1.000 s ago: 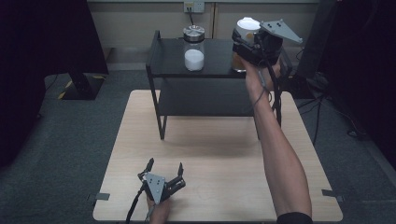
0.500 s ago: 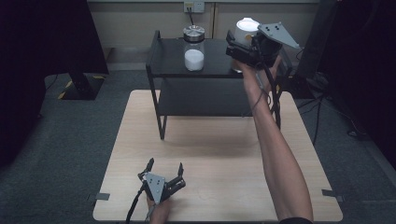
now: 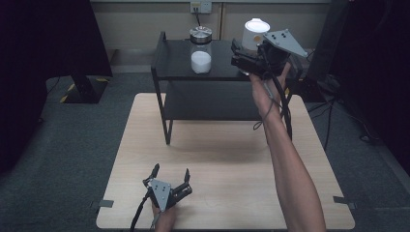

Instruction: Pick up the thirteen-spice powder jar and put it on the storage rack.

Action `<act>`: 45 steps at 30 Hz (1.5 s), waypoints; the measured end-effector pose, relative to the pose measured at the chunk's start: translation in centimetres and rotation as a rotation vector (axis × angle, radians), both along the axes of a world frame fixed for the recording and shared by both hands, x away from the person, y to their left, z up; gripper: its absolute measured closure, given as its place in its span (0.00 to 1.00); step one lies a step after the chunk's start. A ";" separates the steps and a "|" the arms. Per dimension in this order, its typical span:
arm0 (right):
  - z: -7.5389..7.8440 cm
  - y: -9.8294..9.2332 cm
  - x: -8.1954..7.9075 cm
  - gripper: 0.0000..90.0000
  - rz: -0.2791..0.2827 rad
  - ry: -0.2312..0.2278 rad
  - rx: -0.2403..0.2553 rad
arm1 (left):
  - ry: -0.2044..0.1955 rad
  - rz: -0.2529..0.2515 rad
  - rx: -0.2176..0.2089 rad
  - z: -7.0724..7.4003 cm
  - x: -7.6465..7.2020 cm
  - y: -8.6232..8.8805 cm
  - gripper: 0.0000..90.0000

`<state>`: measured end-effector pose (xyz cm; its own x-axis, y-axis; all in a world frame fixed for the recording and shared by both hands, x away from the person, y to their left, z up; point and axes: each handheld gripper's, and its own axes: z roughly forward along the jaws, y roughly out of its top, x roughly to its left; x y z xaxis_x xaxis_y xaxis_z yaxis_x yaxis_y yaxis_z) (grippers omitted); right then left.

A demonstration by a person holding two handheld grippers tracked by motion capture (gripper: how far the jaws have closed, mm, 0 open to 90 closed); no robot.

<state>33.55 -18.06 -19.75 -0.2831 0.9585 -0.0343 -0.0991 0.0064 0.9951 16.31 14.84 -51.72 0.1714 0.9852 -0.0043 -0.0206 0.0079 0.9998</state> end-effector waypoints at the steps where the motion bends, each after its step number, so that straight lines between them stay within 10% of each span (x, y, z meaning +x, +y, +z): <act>1: 0.0 -0.2 -0.1 0.00 0.005 0.005 -0.003 | 0.000 0.000 0.000 0.0 0.0 0.0 0.00; 19: -2.6 -2.3 -5.4 0.00 -0.017 -0.016 -0.006 | 0.000 0.004 0.001 0.0 0.0 -0.1 0.00; 45: -12.4 -5.0 -14.4 0.00 0.011 -0.009 0.032 | 0.000 -0.002 0.001 0.0 0.0 0.0 0.00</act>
